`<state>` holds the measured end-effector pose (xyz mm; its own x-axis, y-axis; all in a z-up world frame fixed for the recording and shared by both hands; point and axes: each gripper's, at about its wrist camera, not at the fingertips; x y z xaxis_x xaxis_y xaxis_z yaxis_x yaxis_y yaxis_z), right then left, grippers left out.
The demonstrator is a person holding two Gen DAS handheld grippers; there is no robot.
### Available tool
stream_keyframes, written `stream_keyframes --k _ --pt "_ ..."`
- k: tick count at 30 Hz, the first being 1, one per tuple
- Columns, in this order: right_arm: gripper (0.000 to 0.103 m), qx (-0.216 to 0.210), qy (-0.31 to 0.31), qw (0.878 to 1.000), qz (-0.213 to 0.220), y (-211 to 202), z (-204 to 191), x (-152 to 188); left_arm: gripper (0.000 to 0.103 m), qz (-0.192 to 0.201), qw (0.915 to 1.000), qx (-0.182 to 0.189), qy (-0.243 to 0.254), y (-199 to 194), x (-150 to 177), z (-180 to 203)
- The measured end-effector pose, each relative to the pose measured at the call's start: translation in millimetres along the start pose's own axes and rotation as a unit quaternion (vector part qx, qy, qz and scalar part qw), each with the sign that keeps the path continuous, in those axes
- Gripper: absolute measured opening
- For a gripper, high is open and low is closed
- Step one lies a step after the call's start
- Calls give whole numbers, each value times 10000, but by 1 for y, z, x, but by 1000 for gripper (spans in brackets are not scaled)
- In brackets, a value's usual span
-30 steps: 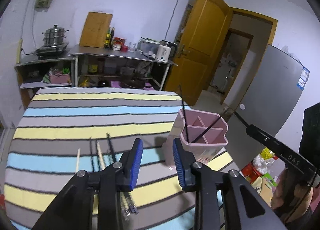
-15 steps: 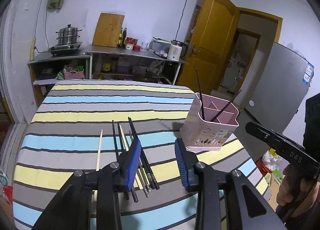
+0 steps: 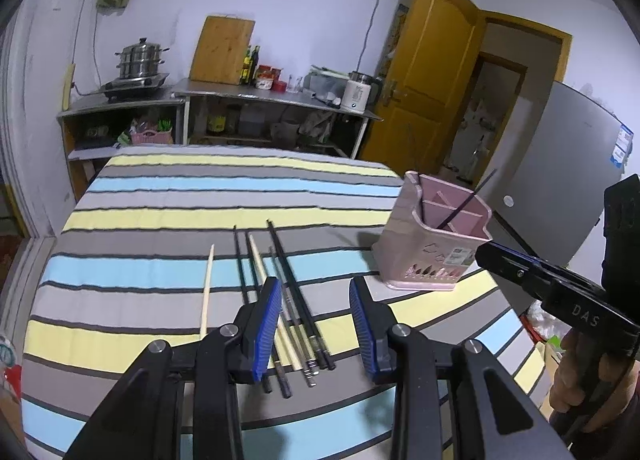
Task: Organize utensils
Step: 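Open both tools to release the chopsticks and withdraw toward the table, then grasp a light wooden chopstick with the left tool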
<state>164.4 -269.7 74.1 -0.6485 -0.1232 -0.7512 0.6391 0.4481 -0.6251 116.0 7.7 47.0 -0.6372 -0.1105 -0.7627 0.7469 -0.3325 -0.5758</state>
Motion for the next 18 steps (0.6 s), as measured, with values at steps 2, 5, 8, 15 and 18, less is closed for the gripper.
stream_keyframes --k 2,5,8,15,18 --pt "17 -25 2 10000 -83 8 -2 2 35 -70 9999 -97 -51 6 2 -8" --pt "17 -62 -3 9997 -227 23 -6 6 35 -202 9993 -273 -143 15 8 -23" --pt "17 -111 -4 9992 -380 38 -8 10 35 -374 9979 -480 -215 29 13 -41" --pt "17 -257 -27 9966 -779 81 -17 19 35 -797 9931 -822 -240 70 23 -76" --pt "17 -302 -75 9956 -885 94 -22 20 35 -947 9911 -916 -204 90 23 -87"
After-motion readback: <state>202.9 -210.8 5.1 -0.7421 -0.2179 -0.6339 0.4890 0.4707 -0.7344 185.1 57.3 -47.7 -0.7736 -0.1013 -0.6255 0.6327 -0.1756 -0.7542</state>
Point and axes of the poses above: each gripper's, at about its wrist camera, not at the fingertips, and y roughly the way its jaws point, z to its right, x to its underside, and after that the axes turned 3 degrees about x, right-handed
